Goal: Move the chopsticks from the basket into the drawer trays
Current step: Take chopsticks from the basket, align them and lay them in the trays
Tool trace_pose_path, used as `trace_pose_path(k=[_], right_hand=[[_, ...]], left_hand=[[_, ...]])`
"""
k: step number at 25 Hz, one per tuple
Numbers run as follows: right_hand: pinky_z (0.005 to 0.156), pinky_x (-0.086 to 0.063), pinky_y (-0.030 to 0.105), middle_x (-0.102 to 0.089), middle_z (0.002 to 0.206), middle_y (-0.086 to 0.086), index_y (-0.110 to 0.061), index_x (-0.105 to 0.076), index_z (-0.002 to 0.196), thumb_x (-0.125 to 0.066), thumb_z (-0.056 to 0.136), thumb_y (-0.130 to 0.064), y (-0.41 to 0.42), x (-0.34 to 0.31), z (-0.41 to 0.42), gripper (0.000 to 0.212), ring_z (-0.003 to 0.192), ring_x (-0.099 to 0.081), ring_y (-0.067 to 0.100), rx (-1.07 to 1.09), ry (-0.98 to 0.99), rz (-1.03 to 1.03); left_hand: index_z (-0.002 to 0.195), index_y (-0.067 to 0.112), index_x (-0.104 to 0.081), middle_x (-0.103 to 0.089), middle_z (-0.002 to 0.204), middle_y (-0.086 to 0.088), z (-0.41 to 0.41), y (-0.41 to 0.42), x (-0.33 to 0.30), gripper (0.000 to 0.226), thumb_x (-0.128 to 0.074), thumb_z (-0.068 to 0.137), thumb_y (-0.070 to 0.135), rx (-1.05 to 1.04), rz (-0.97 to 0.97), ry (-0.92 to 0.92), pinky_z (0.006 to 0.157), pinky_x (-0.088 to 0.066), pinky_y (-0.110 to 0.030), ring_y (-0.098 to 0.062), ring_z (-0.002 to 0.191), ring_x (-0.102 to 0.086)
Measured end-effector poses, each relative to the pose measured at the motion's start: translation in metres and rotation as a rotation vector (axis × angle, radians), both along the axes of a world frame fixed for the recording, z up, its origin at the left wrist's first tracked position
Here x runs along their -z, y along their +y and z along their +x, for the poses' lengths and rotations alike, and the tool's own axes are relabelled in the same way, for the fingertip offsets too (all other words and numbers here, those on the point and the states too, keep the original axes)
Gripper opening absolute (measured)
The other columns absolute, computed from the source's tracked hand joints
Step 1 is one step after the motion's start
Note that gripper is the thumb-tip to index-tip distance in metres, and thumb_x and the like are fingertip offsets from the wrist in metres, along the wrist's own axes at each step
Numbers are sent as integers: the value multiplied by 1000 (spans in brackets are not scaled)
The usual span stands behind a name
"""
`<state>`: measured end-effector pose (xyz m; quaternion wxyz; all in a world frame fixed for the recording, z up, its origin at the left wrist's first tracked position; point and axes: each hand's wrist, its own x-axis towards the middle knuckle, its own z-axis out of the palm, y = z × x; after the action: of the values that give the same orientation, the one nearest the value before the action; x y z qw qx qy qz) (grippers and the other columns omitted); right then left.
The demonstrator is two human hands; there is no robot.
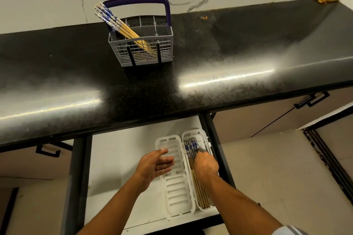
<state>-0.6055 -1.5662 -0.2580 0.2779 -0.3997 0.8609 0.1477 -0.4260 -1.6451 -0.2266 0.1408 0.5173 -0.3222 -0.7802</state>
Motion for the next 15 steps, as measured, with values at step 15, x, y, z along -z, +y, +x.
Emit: trace_pose_path(k=[15], right_hand=[[75, -59, 28, -73, 102, 5, -11, -66, 110, -54, 98, -11, 17, 3, 10, 17, 88, -71, 16, -73, -12, -15]], left_hand=[[123, 4, -62, -74, 104, -27, -3, -13, -12, 35, -57, 98, 29, -4, 10, 58, 79, -63, -42, -39, 98, -73]])
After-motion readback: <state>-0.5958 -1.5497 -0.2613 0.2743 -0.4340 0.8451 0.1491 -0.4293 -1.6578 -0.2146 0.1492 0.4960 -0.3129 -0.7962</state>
